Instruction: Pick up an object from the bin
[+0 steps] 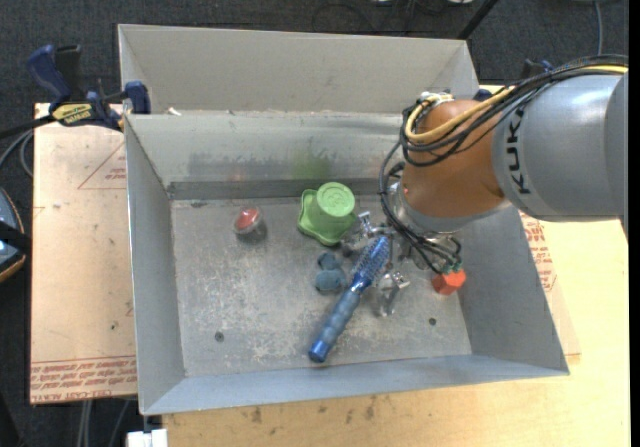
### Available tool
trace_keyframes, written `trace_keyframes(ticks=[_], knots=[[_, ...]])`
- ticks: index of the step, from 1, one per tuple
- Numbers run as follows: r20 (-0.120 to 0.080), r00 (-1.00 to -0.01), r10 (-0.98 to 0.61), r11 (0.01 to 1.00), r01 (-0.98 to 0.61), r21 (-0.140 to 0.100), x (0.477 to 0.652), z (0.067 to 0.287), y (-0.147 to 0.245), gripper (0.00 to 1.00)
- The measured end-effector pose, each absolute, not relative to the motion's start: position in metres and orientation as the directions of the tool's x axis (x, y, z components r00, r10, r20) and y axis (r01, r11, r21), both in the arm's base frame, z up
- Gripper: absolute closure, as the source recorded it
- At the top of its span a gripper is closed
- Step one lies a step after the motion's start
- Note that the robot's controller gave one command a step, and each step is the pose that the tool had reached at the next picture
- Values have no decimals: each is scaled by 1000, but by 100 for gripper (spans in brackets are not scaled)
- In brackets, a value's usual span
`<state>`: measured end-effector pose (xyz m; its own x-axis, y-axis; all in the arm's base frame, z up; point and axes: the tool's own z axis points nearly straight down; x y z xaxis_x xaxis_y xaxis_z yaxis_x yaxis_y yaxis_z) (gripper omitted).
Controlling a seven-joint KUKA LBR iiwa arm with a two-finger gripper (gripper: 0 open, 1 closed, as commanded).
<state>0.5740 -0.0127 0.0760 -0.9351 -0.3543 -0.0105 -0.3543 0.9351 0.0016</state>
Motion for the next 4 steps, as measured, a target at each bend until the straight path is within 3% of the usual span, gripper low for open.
trace_keyframes(ticks=[2,3,4], knots=[[-4,-936,-353,936,-353,1,577,80,-11,0],[-6,-860,-511,860,-511,-2,586,76,-13,0],[-5,-861,-508,861,-508,-1,588,79,-13,0]])
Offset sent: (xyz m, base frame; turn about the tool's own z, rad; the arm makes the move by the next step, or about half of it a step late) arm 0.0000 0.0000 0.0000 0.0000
